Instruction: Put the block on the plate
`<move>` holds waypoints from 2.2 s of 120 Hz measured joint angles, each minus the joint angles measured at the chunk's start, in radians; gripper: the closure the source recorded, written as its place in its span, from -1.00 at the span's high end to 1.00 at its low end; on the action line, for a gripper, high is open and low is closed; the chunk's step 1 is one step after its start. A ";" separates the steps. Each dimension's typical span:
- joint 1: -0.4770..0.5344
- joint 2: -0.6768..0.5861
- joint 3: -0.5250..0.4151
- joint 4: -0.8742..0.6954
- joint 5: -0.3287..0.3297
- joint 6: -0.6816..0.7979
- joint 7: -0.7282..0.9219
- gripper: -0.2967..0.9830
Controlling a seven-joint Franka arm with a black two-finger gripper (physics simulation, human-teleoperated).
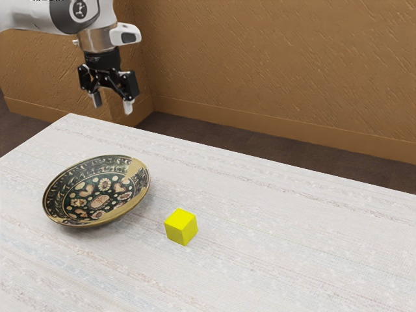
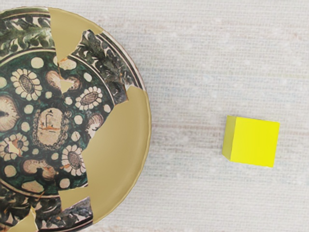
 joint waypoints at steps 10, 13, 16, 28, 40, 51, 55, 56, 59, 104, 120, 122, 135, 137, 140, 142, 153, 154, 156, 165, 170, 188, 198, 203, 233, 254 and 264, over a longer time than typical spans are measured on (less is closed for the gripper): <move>0.000 0.007 0.001 0.000 -0.001 0.014 0.008 0.54; -0.001 0.007 0.001 0.000 -0.001 0.017 0.010 0.54; -0.002 0.008 0.001 0.000 -0.001 0.020 0.012 0.54; -0.001 0.023 -0.004 -0.018 -0.005 0.045 0.019 0.54; -0.005 0.035 -0.021 -0.087 -0.037 0.089 0.025 0.54; -0.008 0.035 -0.053 -0.144 -0.061 0.127 0.030 0.54; -0.010 0.036 -0.063 -0.166 -0.068 0.141 0.032 0.54; -0.011 0.036 -0.065 -0.171 -0.069 0.144 0.033 0.54; -0.012 0.036 -0.072 -0.187 -0.075 0.154 0.034 0.54; -0.013 0.090 -0.141 -0.333 -0.146 0.291 0.054 0.54; -0.019 0.133 -0.151 -0.343 -0.157 0.336 0.060 0.54; -0.019 0.137 -0.152 -0.345 -0.159 0.341 0.061 0.54; -0.019 0.165 -0.153 -0.361 -0.169 0.374 0.067 0.54; -0.019 0.170 -0.153 -0.362 -0.170 0.378 0.068 0.54; -0.019 0.176 -0.153 -0.363 -0.172 0.384 0.069 0.54; -0.020 0.180 -0.153 -0.363 -0.174 0.388 0.070 0.54; -0.024 0.200 -0.154 -0.365 -0.183 0.407 0.074 0.54; -0.025 0.201 -0.154 -0.365 -0.184 0.409 0.075 0.54; -0.026 0.203 -0.154 -0.365 -0.185 0.412 0.075 0.54; -0.031 0.218 -0.153 -0.366 -0.194 0.426 0.080 0.54; -0.032 0.226 -0.153 -0.366 -0.198 0.433 0.082 0.54; -0.033 0.266 -0.150 -0.367 -0.205 0.455 0.090 0.54; -0.033 0.281 -0.145 -0.366 -0.206 0.464 0.094 0.54; -0.033 0.288 -0.144 -0.365 -0.206 0.468 0.096 0.54; -0.032 0.337 -0.141 -0.363 -0.207 0.493 0.108 0.54; -0.032 0.361 -0.138 -0.361 -0.207 0.510 0.115 0.52; -0.031 0.369 -0.138 -0.361 -0.207 0.516 0.117 0.48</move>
